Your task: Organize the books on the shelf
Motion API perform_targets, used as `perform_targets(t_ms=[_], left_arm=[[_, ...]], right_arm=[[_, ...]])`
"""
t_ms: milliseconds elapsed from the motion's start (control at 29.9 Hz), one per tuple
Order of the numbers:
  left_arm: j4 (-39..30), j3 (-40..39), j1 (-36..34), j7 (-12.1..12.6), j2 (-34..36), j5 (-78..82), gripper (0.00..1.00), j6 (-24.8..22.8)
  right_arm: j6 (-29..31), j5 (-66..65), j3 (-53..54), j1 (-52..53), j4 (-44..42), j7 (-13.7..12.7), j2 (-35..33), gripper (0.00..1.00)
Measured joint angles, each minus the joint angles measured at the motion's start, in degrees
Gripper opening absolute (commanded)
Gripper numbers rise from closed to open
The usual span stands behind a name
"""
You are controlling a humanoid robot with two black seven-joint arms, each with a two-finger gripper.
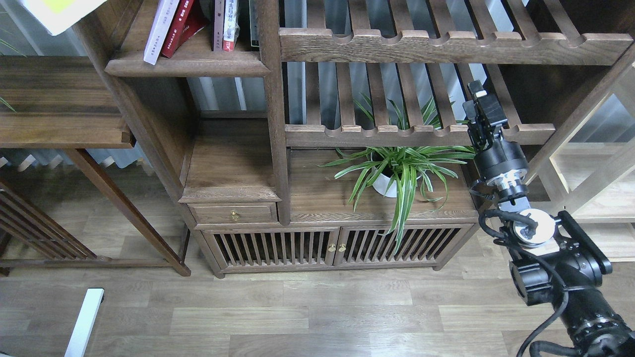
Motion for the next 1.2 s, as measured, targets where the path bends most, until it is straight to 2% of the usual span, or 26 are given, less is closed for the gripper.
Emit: perform_targets(t_ms=[468, 702, 869, 1203], left_arm=[[2.44, 1.23, -0.33, 0.0, 4.64, -0.03, 0.01, 0.0], [4.48, 5.13, -4.78, 0.0, 7.3, 0.13, 0.01, 0.0], [8.75, 9.0, -9.51, 0.0, 9.41, 0.53, 0.01, 0.0], [11.57, 13.15, -10.43, 0.0, 9.32, 2.22, 0.01, 0.0]], right_arm=[[0.0, 0.06, -0.01, -0.09, 0.0, 0.16, 0.89, 0.74], [0.0, 0.06, 0.04, -0.19, 0.0, 0.36, 1.25, 0.74], [0.0, 0.07, 0.09, -0.18, 0.0, 0.52, 1.43, 0.75], [0.0, 0.09, 0.09, -0.25, -0.07, 0.54, 2.28, 0.75]])
